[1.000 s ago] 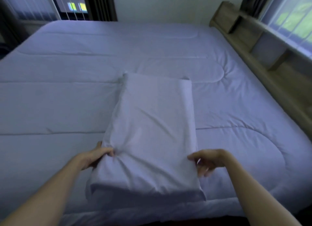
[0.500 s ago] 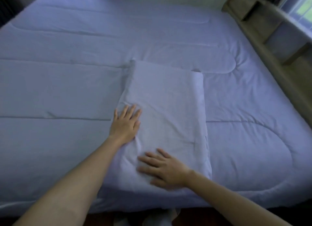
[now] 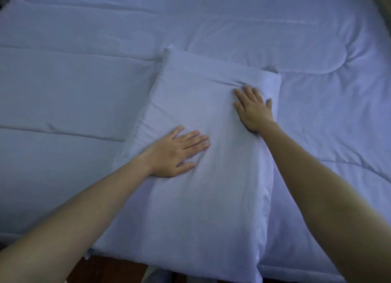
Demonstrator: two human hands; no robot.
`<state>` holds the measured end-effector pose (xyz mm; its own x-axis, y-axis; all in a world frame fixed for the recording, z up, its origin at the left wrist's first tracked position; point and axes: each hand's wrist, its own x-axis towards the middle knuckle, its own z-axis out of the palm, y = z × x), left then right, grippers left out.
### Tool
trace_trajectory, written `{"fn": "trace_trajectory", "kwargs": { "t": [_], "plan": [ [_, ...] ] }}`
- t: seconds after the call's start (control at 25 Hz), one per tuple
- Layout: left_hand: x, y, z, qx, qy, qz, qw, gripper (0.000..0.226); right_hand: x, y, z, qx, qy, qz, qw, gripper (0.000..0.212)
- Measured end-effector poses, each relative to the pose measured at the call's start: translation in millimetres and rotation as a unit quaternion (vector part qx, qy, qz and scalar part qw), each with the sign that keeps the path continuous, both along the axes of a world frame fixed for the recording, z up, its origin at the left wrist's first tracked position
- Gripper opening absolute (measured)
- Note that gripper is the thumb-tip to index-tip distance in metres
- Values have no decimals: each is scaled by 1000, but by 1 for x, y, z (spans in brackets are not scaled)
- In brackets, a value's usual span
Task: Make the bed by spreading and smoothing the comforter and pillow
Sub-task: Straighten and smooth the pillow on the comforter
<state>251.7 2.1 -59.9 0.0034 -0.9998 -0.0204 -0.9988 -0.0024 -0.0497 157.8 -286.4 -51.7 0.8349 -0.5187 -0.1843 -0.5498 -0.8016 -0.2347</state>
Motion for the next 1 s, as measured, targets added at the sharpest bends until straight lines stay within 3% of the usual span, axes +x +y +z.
{"fn": "trace_trajectory", "kwargs": {
  "t": [0.08,0.16,0.24,0.32,0.4,0.48,0.64,0.8,0.88,1.0],
  "plan": [
    [13,-20,0,3,17,75,997,64,-5,10,1,36,-63,-113,991,57],
    [33,-46,2,5,14,164,986,67,-30,48,0,14,-111,-93,989,63],
    [58,-73,5,24,4,190,981,69,-67,103,2,-9,-127,131,983,65],
    [79,-100,9,29,21,217,976,64,-104,145,-7,-37,-83,389,917,62],
    [97,-121,10,18,40,265,963,60,-107,146,-12,-31,-58,482,874,56],
    [113,-131,9,-5,46,309,950,59,-74,117,-14,-62,-64,429,899,54],
    [127,-131,3,-33,45,366,929,60,26,18,-15,-76,-37,215,973,56],
    [135,-130,4,-29,110,444,889,73,70,-59,-14,-49,-30,17,998,56],
    [138,-127,9,-42,188,502,843,86,60,-72,-20,52,-87,-132,986,61],
    [143,-106,8,-57,276,548,787,99,26,-55,-26,269,-221,-283,894,66]
  ]
}}
